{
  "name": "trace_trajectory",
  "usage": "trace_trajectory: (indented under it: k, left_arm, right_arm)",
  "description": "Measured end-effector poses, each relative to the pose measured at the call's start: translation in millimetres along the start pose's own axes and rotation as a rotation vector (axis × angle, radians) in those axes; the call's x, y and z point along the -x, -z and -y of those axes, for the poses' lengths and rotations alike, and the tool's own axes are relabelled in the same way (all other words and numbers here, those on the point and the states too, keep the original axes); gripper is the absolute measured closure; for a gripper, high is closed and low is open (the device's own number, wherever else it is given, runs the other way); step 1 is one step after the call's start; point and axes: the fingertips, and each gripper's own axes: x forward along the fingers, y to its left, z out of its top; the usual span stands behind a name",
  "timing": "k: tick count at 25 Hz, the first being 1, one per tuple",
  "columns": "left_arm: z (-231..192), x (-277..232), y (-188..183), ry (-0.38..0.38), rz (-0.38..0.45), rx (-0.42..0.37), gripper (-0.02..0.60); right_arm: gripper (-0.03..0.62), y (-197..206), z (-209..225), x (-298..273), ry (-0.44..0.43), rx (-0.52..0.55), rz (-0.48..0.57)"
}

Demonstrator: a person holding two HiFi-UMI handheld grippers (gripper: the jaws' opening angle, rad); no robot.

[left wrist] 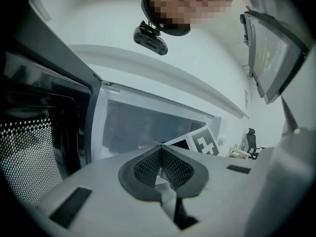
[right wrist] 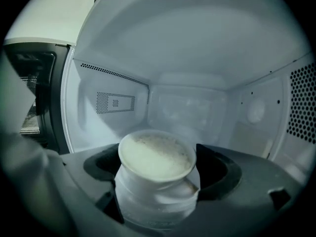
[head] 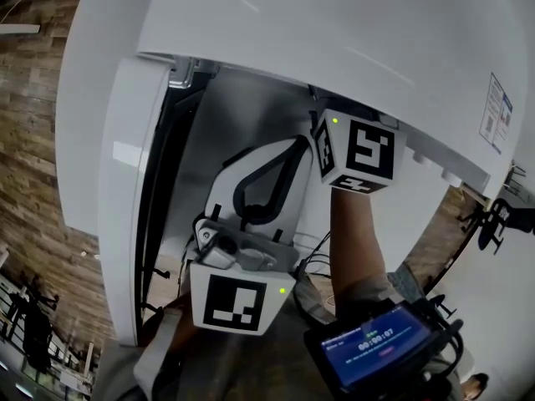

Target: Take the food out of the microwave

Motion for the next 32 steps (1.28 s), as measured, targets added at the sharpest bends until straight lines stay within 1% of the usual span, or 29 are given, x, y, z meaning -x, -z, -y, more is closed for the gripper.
trace_trajectory:
  k: [4,11,14,15,17,19,22,26,32]
  left_arm:
    - [0.3,1.4,0.8,0.002,-0.003,-0.003,0.575]
    - [9.0,6.2,-1.3,0.016,0.006,-0.015,0.575]
    - [15.4,5.9,-1.4,0.025,0.008,-0.02,0.575]
    - [17.4,6.1,-1.4,0.028,0.007,-0.021,0.575]
    - [20.6,6.9,-1.4,0.032,0.005,-0.023,0.575]
    - [22.1,7.9,-1.3,0.034,0.002,-0.024,0.575]
    - [20.5,10.5,-0.9,0.034,-0.003,-0.021,0.575]
    - [17.2,13.8,-0.4,0.031,-0.008,-0.014,0.575]
    - [15.1,17.2,-1.3,0.032,-0.008,-0.013,0.575]
  right_arm:
    - [0.111,-2.5,-2.9,6.6,-0.009,0.014,0.021]
    - [0.111,7.0,-8.6,34.2,0.002,0.013,0.019]
    - [0.109,10.8,-10.7,38.1,-0.026,0.012,0.019]
    - [0.106,11.4,-11.3,38.0,-0.039,0.005,0.018]
    - [0.078,13.0,-10.2,36.9,-0.055,-0.014,0.008]
    - [0.05,10.1,-6.6,34.2,-0.051,-0.027,0.007]
    - [0.031,3.2,-3.0,27.5,-0.037,-0.044,0.013]
    - [0.028,1.5,-4.4,18.2,-0.033,-0.044,-0.015]
    - [0.04,7.1,-8.6,11.4,-0.066,-0.039,-0.031]
